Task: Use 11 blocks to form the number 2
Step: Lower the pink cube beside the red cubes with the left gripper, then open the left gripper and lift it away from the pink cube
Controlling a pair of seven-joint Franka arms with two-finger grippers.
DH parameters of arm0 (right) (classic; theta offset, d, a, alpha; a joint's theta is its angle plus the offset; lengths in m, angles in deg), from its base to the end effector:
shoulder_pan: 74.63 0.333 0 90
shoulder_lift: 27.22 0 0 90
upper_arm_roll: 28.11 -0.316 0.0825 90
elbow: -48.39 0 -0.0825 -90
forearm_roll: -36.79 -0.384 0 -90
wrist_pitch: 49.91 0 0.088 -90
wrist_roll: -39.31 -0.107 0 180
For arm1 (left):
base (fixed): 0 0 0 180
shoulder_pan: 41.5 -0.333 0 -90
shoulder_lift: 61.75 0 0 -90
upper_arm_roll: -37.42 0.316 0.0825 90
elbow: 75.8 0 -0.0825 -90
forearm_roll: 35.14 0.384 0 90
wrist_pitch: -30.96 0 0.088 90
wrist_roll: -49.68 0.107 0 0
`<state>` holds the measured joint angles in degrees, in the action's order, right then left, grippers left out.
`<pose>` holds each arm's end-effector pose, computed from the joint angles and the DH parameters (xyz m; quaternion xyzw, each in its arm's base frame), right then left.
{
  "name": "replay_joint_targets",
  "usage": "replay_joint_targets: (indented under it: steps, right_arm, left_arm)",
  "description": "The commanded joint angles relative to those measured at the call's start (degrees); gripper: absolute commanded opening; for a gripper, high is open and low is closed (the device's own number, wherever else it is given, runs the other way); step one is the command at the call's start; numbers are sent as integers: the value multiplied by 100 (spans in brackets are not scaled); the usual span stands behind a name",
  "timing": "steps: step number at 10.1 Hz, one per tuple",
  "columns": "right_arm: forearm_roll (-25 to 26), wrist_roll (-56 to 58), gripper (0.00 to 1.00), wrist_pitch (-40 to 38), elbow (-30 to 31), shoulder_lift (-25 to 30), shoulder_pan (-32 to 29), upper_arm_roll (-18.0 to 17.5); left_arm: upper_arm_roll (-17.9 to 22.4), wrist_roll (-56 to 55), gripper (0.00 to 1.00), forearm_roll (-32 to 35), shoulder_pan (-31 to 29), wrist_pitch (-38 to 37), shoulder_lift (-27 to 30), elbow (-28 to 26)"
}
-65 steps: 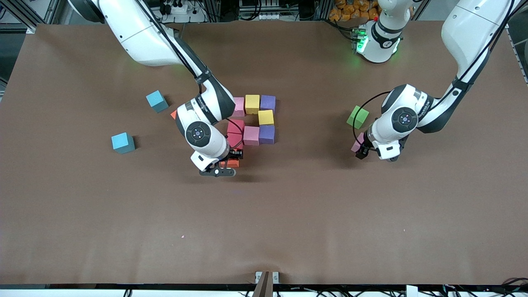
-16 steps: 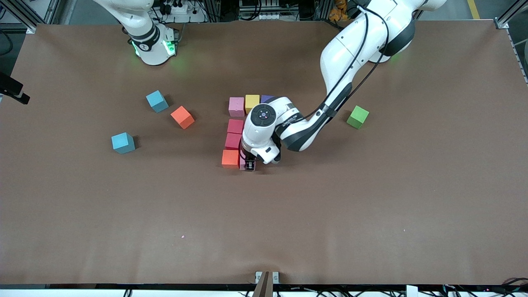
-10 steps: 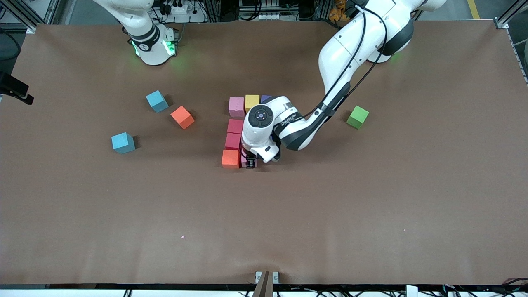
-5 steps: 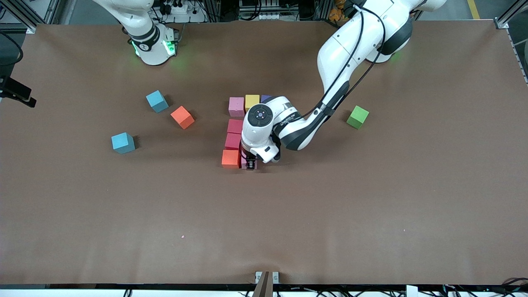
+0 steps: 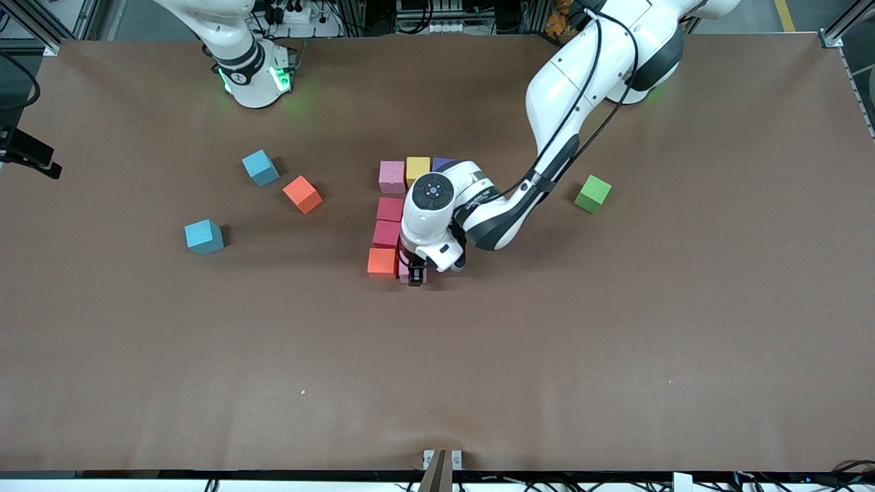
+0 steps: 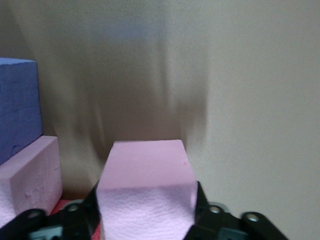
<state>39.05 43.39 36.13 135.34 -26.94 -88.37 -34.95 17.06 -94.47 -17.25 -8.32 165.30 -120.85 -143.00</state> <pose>0.5419 -0.0699 0.6462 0.9995 -0.0259 -0.0074 0.0194 0.5345 -0.5676 0.1980 0.7012 0.7056 -0.0368 0.0951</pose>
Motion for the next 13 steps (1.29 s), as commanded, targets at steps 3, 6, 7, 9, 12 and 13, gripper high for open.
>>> replay_joint_targets:
  steps: [3, 6, 7, 9, 12, 13]
  right_arm:
    - [20, -4, 100, 369, -152, -98, -41, 7]
    - [3, 14, 100, 370, -143, -115, -41, 34]
    - [-15, 5, 100, 405, -143, -142, -32, 25]
    - [-6, -38, 100, 685, -135, -151, -6, 34]
    - [-6, -30, 100, 712, -126, -238, 196, 7]
    - [20, -47, 100, 704, -143, -230, 196, 7]
  left_arm:
    - [-11, 28, 100, -128, 40, -670, 318, 58]
    - [-91, 80, 100, -119, -13, -1260, 627, 49]
    - [-117, 281, 100, -128, -74, -1444, 767, -38]
    - [-239, 738, 100, -128, -337, -1578, 1231, -816]
    - [-1247, 1502, 100, -67, -1844, -1395, 2284, -2659]
    - [-1581, 1722, 100, -49, -2459, -880, 2924, -3720]
